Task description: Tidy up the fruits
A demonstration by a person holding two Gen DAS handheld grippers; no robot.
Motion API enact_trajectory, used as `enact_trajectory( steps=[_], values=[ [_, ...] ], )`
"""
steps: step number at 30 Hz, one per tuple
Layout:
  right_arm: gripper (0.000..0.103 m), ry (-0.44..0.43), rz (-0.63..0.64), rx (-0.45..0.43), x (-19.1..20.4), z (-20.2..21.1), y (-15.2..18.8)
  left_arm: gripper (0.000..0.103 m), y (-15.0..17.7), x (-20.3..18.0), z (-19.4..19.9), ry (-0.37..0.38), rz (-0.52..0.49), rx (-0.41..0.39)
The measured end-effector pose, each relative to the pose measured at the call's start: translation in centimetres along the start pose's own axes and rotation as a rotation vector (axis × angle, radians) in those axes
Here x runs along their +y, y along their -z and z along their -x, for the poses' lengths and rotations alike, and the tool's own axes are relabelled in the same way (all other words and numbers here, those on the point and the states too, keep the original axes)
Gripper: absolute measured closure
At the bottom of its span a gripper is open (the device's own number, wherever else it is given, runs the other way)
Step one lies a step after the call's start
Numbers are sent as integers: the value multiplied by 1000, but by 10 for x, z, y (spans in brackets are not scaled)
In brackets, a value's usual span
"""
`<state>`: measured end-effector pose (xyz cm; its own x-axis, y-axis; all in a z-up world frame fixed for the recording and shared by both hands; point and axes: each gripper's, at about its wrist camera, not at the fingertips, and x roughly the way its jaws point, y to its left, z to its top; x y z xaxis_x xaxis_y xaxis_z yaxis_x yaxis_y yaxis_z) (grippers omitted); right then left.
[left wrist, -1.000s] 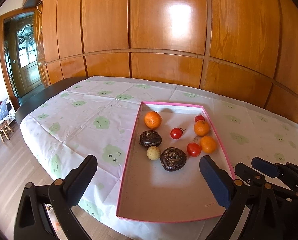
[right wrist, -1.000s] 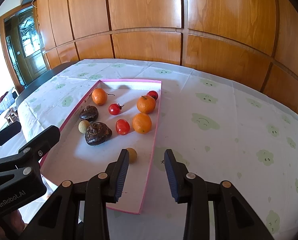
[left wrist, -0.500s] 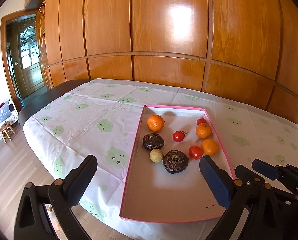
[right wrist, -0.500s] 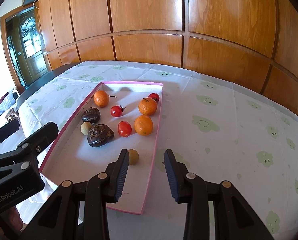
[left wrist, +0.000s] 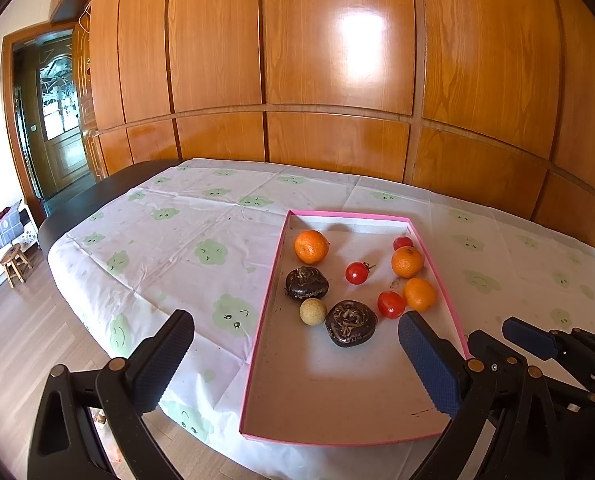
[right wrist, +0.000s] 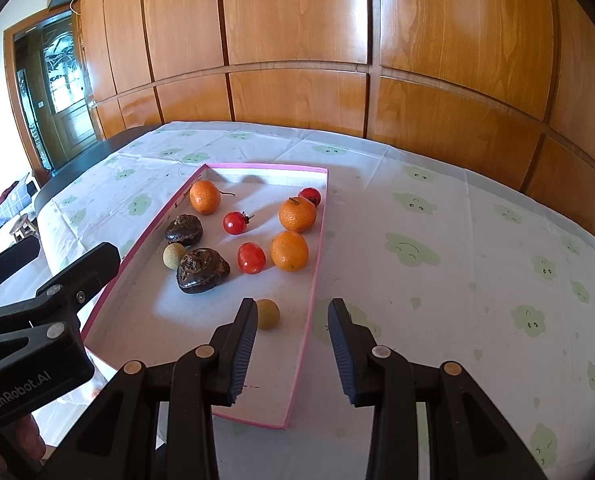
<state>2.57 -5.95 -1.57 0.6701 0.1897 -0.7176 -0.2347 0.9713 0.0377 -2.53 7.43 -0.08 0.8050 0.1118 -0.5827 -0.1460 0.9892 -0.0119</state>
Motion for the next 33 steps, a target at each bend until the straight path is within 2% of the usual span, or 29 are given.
enact_trajectory(
  steps=[28, 33],
  values=[
    [66, 1, 7, 0, 0, 1, -1, 0, -3, 0, 2, -7, -3, -3],
    [66, 1, -14, -8, -11, 3, -3, 1, -3, -2, 0, 12, -12, 3]
  ],
)
